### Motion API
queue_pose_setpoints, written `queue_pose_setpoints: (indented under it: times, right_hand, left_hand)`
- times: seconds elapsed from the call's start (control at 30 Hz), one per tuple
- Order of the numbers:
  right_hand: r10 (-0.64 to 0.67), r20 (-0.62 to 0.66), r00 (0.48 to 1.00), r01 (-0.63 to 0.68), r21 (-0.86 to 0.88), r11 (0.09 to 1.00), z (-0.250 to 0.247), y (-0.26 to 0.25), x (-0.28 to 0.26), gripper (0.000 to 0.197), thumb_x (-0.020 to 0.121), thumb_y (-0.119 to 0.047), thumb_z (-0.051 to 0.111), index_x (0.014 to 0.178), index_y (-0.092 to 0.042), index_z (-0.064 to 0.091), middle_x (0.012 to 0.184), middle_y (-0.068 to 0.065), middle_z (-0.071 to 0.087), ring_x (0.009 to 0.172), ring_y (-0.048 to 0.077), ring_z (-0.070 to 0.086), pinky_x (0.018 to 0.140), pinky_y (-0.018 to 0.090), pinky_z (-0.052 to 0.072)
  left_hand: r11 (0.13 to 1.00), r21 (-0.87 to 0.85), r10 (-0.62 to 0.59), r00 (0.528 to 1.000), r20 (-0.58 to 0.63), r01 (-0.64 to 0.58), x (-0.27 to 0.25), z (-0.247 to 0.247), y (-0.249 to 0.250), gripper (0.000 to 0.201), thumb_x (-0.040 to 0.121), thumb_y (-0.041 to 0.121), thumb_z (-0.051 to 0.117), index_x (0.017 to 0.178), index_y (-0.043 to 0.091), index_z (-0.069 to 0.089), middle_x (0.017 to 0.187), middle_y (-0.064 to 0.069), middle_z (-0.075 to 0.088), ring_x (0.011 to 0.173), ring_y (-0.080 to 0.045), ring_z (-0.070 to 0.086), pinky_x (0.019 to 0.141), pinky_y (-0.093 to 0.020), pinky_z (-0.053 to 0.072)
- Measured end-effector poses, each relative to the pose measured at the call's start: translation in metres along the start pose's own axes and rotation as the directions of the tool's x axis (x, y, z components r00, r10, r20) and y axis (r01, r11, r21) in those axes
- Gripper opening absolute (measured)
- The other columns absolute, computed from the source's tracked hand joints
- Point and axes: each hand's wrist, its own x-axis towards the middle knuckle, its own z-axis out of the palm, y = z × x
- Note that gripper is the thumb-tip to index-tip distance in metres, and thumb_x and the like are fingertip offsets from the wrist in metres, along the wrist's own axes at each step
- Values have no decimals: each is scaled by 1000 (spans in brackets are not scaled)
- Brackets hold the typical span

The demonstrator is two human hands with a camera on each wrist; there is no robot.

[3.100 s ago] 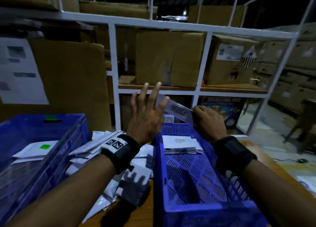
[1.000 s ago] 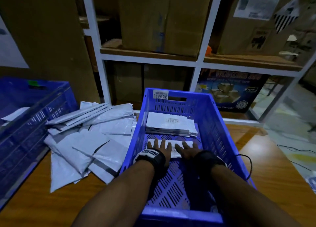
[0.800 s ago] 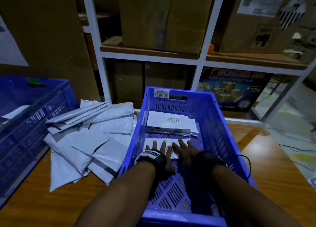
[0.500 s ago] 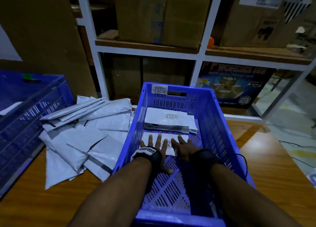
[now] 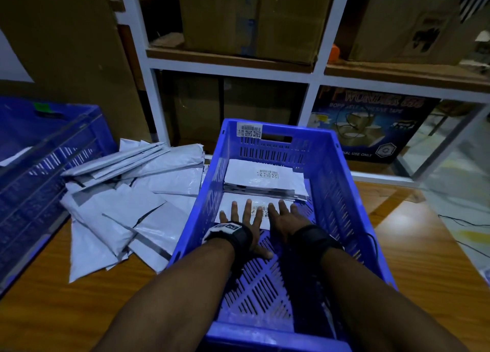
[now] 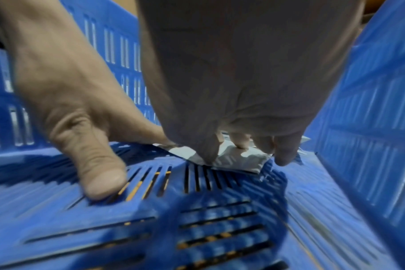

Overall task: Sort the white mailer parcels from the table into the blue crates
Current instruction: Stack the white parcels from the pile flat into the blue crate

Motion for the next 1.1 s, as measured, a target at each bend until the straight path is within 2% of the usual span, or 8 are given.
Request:
queue_pose_setpoints:
  times: [0.17, 0.3, 0.4, 0.87, 1.1]
  right_hand:
    - [-18, 43, 999, 14, 85, 996, -1, 3, -3, 94, 92, -28, 58, 156, -26, -12, 163, 9, -18, 148, 43, -11, 118, 56, 10]
    - [-22, 55, 998, 16, 116, 993, 3, 4, -1, 78, 100, -56, 33, 155, -27, -14, 162, 7, -22, 147, 43, -16, 119, 55, 5]
    - [-10, 55, 998, 6, 72, 997, 6, 3, 0, 82, 96, -67, 27, 154, -29, -16, 161, 4, -25, 147, 41, -18, 118, 54, 5]
    - [25, 66, 998, -26, 18, 999, 4, -2, -6, 88, 92, -73, 30, 154, -30, -16, 160, 2, -29, 148, 36, -19, 117, 55, 5]
    - [21, 85, 996, -27, 62, 998, 0, -1, -6, 86, 92, -73, 28, 155, -31, -14, 161, 2, -26, 148, 35, -19, 117, 56, 5]
  left_hand:
    - [1000, 9, -29, 999, -33, 30, 6, 4, -4, 140, 61, 93, 55, 150, 27, -30, 151, -5, -46, 139, -44, -38, 109, -69, -15]
    - [1000, 18, -24, 999, -39, 25, 8, 7, -7, 140, 59, 95, 53, 149, 29, -32, 150, -4, -48, 139, -42, -39, 108, -69, -16]
    - [999, 30, -15, 999, -48, 16, 8, 8, -9, 139, 59, 97, 50, 149, 30, -33, 150, -3, -49, 139, -41, -39, 108, -69, -17]
    - [999, 50, -1, 1000, 16, 0, -1, -1, -9, 135, 62, 97, 47, 146, 31, -36, 144, -1, -54, 138, -38, -41, 112, -67, -15]
    - [999, 46, 11, 1000, -10, -10, -3, 0, -10, 134, 62, 96, 47, 149, 31, -33, 149, -2, -49, 140, -38, -39, 113, -67, -13]
